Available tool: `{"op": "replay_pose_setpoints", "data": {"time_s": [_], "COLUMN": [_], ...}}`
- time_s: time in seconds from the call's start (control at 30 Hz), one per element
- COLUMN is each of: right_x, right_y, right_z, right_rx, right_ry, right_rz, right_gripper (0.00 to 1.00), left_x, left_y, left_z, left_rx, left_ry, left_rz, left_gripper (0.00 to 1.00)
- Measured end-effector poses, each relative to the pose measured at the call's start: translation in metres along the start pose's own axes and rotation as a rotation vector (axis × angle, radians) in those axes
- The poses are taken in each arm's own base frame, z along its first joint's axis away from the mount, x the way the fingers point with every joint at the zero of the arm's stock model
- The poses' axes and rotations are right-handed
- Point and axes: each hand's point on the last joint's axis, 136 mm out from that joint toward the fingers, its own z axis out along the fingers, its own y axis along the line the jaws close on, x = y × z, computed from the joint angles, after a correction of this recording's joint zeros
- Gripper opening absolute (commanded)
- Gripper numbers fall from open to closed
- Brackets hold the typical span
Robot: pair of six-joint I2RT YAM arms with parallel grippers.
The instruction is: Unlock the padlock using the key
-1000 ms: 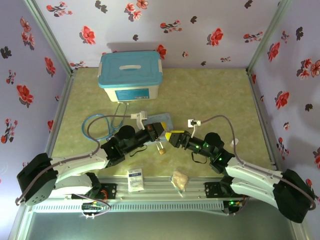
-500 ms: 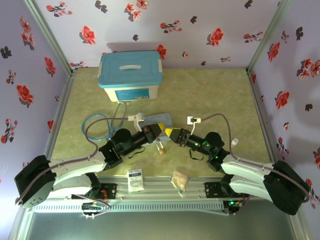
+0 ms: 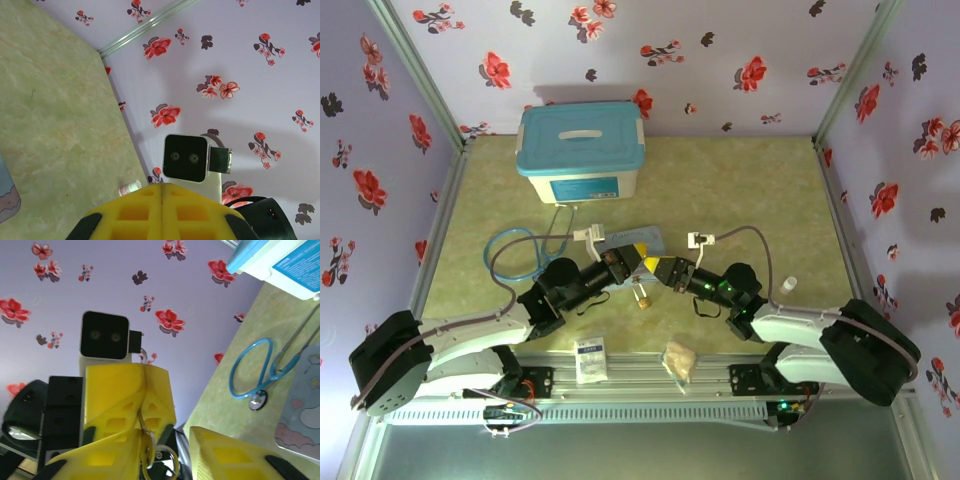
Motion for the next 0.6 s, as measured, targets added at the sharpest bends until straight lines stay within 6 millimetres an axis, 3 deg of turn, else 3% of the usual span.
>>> {"op": "replay_pose_setpoints", "data": {"time_s": [0.07,0.33,0.53,0.57,0.6], "right_x": [-0.0012,0.0004,0.0016,0.0021,0.0024], "right_y": [0.0030,0.0020,0.0009,0.0000,-0.0004], "right_z": [0.0004,-0.0003,-0.0013,-0.0016,-0.0019], "right_rx": [-0.016,-0.018,-0.009,-0.005,0.000], "right_ry": [-0.005,-0.001,0.003,0.005,0.007], "right_rz": [0.002,0.007,0.008,0.010,0.010], "right_gripper": [0.10,0.00,0.00,0.00,0.00], "left_x": [-0.0006,-0.0007,0.0007,0.0008,0.0012], "left_y": [0.0011,0.0038,0.0059,0.0064,0.0070], "left_z": [-0.0001,-0.0038,-0.0048,-0.0049,-0.0051], "left_rx": [-0.003,-0.005,-0.009,-0.011,-0.013], "left_ry": [-0.002,-0.007,-0.003,-0.003,-0.001], "left_rz": [0.000,-0.001,-0.003,-0.003,-0.003], "left_gripper": [0.00,0.00,0.00,0.09,0.28]}}
